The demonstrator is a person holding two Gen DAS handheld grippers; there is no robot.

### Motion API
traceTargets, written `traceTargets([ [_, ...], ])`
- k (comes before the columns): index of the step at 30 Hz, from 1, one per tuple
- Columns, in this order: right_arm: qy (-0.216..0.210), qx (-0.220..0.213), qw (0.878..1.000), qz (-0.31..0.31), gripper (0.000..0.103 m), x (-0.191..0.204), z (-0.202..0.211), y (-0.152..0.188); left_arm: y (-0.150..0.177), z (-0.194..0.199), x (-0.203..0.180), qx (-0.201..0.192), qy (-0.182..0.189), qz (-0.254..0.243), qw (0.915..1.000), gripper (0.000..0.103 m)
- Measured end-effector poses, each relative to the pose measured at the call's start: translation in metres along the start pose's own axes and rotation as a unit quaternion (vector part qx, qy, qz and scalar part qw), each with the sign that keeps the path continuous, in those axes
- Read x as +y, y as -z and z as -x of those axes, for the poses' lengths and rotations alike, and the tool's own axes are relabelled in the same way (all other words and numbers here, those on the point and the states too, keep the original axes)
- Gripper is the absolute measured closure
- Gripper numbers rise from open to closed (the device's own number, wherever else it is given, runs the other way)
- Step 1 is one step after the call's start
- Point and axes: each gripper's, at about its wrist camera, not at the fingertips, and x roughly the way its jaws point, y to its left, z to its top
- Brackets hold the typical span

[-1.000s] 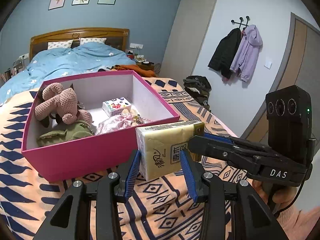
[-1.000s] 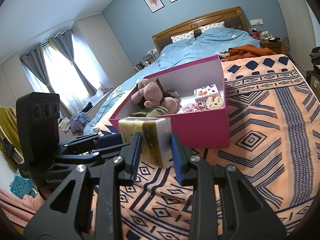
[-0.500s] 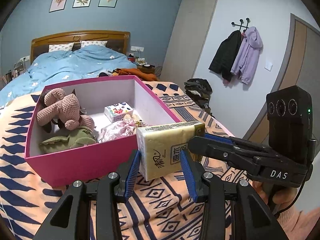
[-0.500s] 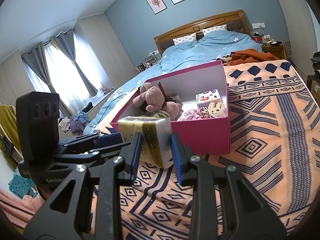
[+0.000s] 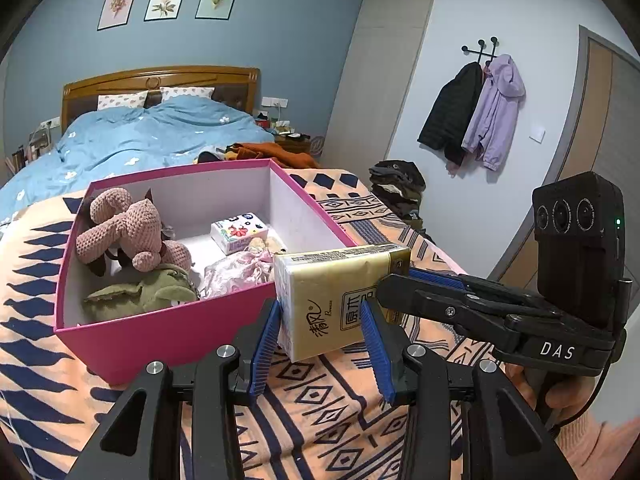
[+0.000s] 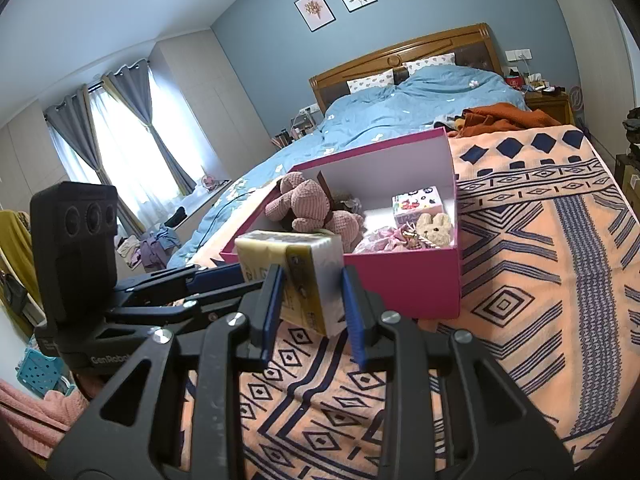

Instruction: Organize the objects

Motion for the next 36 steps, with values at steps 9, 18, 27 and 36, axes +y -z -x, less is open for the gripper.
traceTargets([
  [9,0.001,-0.004,1.000,0.005,0.070,0.002,0.002,-0.003,-0.004,0.001,0.000,-0.004,0.000,-0.004,1.0000,0.061],
  [18,0.004,-0.009,1.000,0.006,0.070,0.002,0.003,-0.008,-0.009,-0.001,-0.001,-0.005,0.002,-0.006,1.0000,0.061],
  [27,0.004,-0.009,1.000,0.007,0.070,0.001,0.002,-0.010,-0.011,0.000,0.001,-0.008,0.002,-0.004,1.0000,0.061],
  [36,0.006,-0.010,1.000,0.008,0.070,0.003,0.001,-0.012,-0.013,-0.002,0.004,-0.006,0.006,0.001,1.0000,0.061],
])
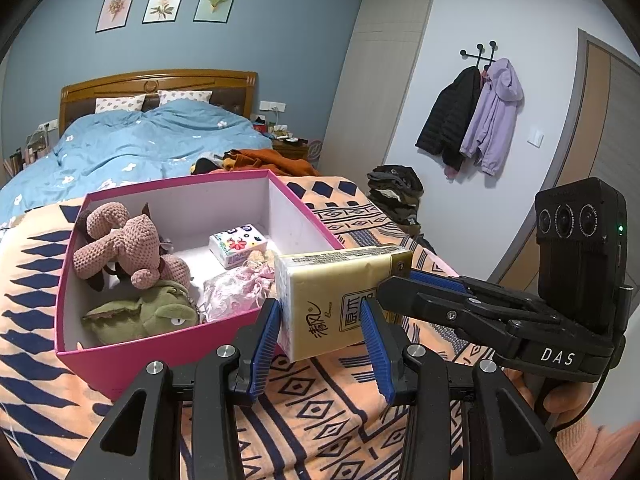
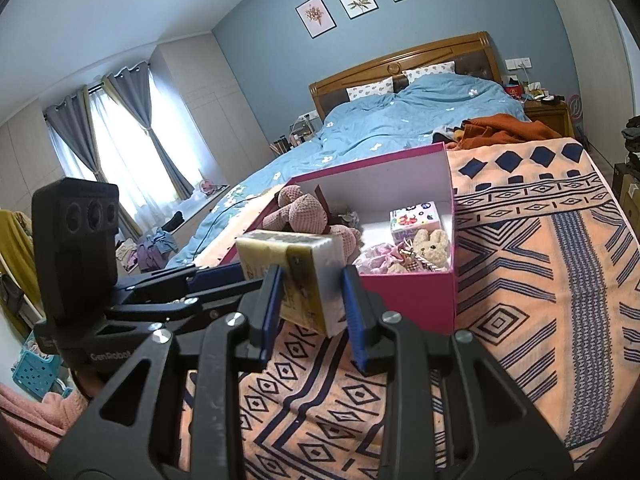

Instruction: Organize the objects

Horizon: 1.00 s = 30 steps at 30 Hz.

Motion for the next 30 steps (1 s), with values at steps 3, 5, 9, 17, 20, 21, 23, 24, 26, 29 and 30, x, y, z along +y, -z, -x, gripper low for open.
traceTargets([
  [3,0.000,0.001,1.000,0.002,0.070,0.0008,-0.0010,-0.0013,0.0002,-0.0004,0.0003,0.001,0.004,0.003,1.0000,0.061],
  [5,0.000,0.001,1.000,0.003,0.070,0.0005,-0.0016,-0.0019,0.0004,-0.0009,0.0014,0.002,0.006,0.006,1.0000,0.061],
  [9,0.000,0.001,1.000,0.005,0.070,0.0003,-0.0034,-0.0032,0.0010,-0.0027,0.0047,0.003,0.009,0.010,0.9999,0.061],
  [17,-0.001,0.001,1.000,0.004,0.069,0.0003,-0.0048,-0.0045,-0.0013,-0.0040,0.0074,0.003,0.010,0.012,0.9999,0.061],
  [20,-0.002,0.000,1.000,0.004,0.069,0.0004,-0.0053,-0.0059,-0.0022,-0.0046,0.0081,0.002,0.010,0.013,0.9999,0.061],
  [21,-0.002,0.000,1.000,0.004,0.069,0.0004,-0.0057,-0.0064,-0.0025,-0.0044,0.0082,0.002,0.010,0.012,0.9999,0.061],
  [23,-0.002,0.000,1.000,0.005,0.069,0.0003,-0.0059,-0.0068,-0.0034,-0.0045,0.0084,0.001,0.009,0.012,0.9999,0.061],
  [24,-0.002,0.000,1.000,0.005,0.069,0.0001,-0.0067,-0.0073,-0.0042,-0.0043,0.0088,0.002,0.009,0.012,0.9999,0.061],
  [26,-0.002,-0.001,1.000,0.005,0.069,0.0002,-0.0072,-0.0077,-0.0051,-0.0046,0.0090,0.002,0.009,0.011,0.9999,0.061],
  [29,-0.001,-0.002,1.000,0.007,0.068,0.0005,-0.0074,-0.0086,-0.0065,-0.0049,0.0097,0.002,0.010,0.011,0.9999,0.061],
  [30,-0.001,-0.002,1.000,0.007,0.068,0.0002,-0.0077,-0.0092,-0.0068,-0.0048,0.0098,0.002,0.010,0.011,0.9999,0.061],
])
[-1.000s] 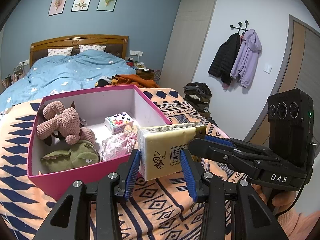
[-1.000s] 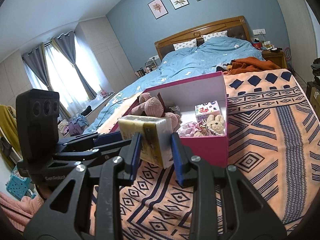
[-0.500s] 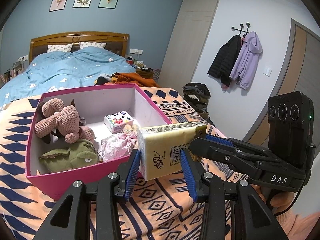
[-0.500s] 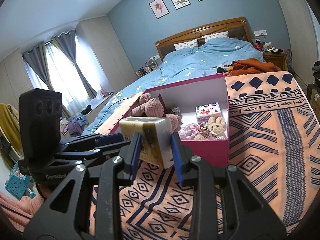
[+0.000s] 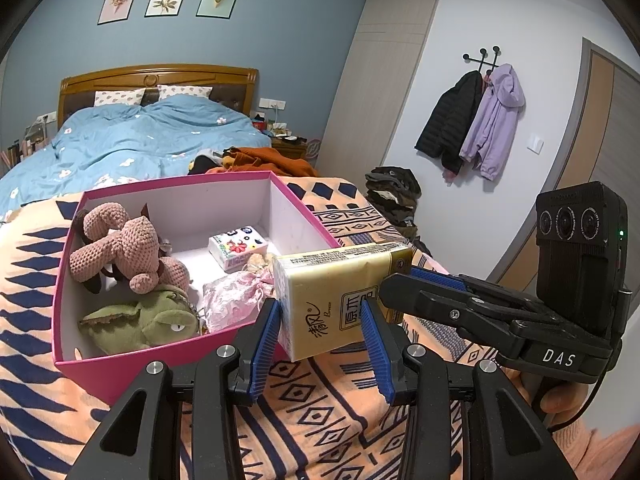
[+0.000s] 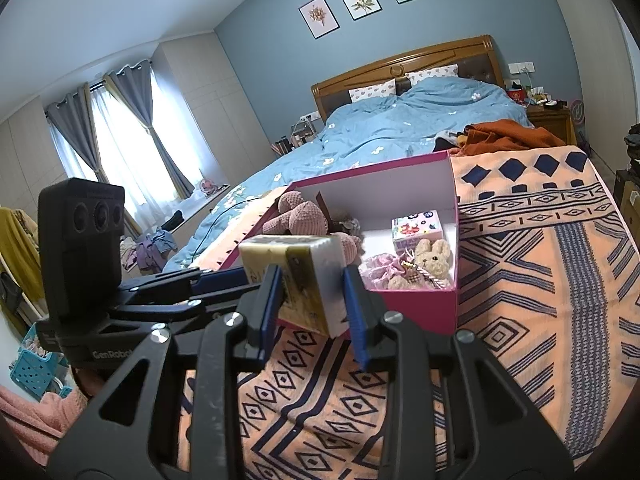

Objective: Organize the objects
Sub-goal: 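Hold the gold snack box steady above the magenta box's rim with the right gripper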

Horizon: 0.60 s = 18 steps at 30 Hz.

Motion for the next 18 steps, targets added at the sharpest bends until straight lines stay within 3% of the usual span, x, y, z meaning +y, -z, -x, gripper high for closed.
traceTargets([
  [18,0.000,-0.004,1.000,0.000,0.068,-0.0018,0.0002,-0.0071,-0.0072,-0.0017,-0.0012,-0.001,-0.001,-0.004,1.0000,0.061],
])
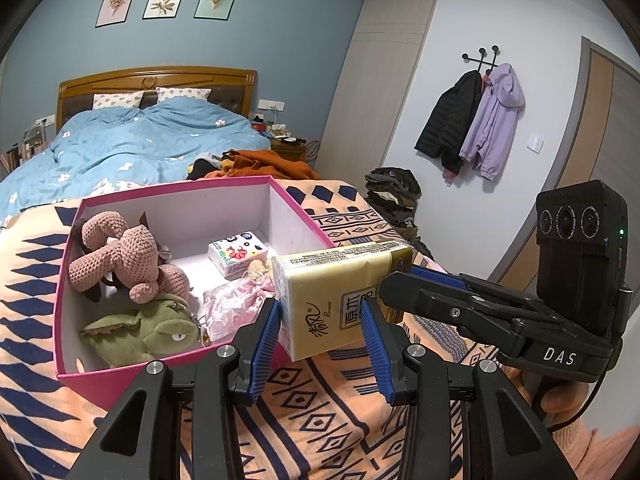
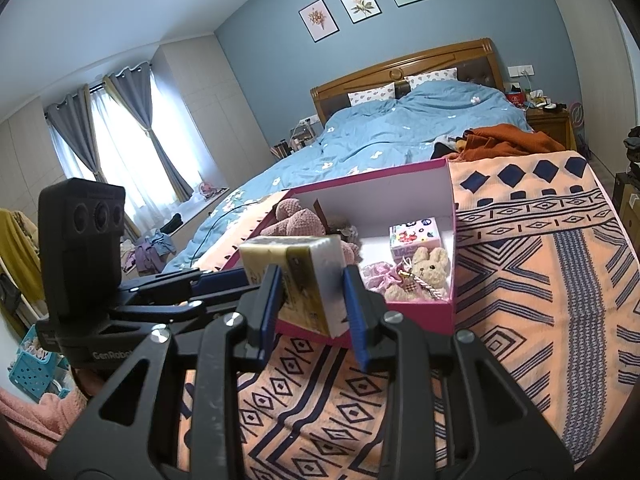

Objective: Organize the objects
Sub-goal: 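Hold the gold snack box steady above the magenta box's rim with the right gripper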

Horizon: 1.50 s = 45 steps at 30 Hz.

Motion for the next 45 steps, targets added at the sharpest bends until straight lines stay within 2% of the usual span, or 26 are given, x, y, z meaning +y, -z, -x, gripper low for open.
traceTargets([
  [45,0.005,0.000,1.000,-0.001,0.068,-0.005,-0.007,-0.006,-0.007,-0.015,0.011,0.006,0.003,0.006,1.0000,0.061],
])
